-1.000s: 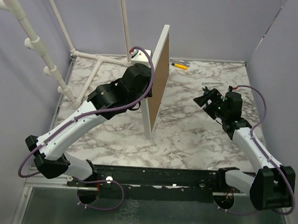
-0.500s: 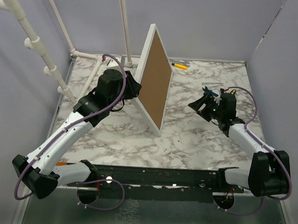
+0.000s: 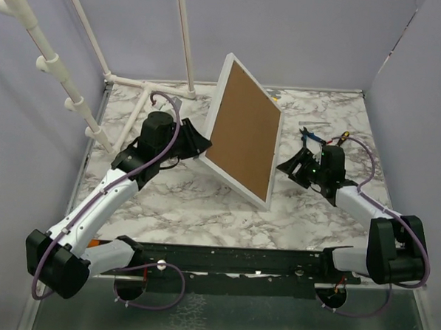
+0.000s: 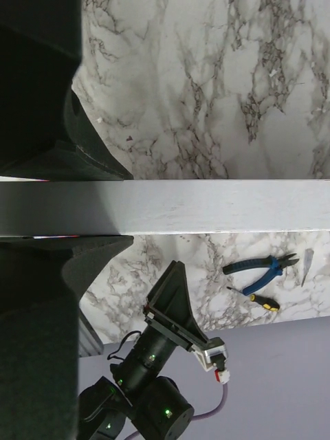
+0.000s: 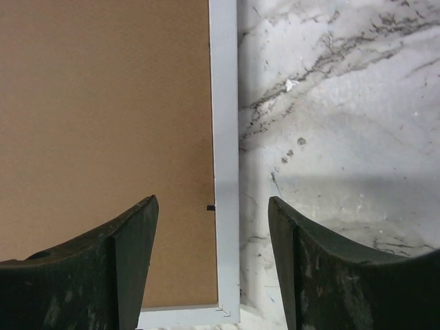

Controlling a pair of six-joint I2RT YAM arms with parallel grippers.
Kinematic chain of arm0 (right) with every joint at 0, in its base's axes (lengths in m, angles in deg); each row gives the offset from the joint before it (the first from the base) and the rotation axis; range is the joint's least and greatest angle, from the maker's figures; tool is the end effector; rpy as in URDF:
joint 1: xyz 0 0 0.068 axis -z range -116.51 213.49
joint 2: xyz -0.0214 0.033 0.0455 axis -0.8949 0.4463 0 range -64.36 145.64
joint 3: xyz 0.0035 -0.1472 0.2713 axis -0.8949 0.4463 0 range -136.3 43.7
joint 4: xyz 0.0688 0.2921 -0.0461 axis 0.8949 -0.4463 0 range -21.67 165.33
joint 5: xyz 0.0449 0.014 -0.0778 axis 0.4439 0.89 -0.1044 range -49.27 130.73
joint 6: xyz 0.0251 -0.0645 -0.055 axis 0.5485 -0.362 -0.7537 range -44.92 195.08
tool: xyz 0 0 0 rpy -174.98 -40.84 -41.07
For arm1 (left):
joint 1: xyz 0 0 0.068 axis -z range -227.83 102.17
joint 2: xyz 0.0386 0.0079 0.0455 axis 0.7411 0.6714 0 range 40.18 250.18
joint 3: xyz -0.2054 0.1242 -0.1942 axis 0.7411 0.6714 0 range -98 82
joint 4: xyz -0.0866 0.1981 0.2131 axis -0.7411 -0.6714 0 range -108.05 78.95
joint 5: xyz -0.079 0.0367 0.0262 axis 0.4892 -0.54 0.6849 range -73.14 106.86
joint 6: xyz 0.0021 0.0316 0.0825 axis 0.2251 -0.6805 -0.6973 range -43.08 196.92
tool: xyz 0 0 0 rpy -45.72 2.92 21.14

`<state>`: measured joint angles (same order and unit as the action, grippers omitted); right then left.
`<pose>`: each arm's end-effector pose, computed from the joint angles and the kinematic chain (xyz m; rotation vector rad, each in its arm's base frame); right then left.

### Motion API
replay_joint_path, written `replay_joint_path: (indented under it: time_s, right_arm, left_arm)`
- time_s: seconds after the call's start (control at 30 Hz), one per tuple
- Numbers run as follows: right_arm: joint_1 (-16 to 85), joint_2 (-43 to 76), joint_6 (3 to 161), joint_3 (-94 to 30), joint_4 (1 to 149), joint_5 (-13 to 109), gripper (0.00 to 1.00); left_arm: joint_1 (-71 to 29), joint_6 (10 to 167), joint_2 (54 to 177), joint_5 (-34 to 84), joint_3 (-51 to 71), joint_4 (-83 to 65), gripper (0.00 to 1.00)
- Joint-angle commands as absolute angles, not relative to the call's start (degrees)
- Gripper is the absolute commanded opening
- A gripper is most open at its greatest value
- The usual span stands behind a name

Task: Take the photo out of the frame
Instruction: Turn over the photo frame at the center of the board.

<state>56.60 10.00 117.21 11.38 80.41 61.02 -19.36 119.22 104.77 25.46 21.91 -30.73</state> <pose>0.3066 0.0644 0.1651 0.5001 2.2531 0.8502 0.2780 -0.1641 0.3603 -0.1524 2.1098 -0.9211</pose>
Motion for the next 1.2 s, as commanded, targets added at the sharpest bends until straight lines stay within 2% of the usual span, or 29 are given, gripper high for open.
replay_joint_path:
  time_s: [0.0,0.2,0.6,0.87,1.07,1.17]
  right_arm:
    - [56.81,10.46,115.44,13.99,81.31,60.79,0.68]
    - [56.81,8.94,116.29,16.79,82.80,60.45,0.67]
    - [56.81,7.47,115.59,16.10,79.48,54.86,0.67]
    - [56.81,8.87,115.38,14.97,79.55,52.35,0.68]
    - [56.77,9.00,115.95,16.22,81.78,51.26,0.69]
    - [56.81,9.56,115.95,16.76,83.04,51.63,0.73]
  left_arm:
    - [-20.83,120.76,100.48,32.72,28.67,-23.94,0.00]
    - [-22.51,124.11,98.69,36.24,37.81,-16.36,0.00]
    - [-24.75,126.57,96.26,36.07,53.22,-3.91,0.00]
    - [-24.85,132.98,93.23,36.20,66.77,10.29,0.00]
    - [-24.98,132.72,93.03,35.71,72.12,16.71,0.00]
    - [-24.98,133.25,93.58,35.00,73.34,17.73,0.00]
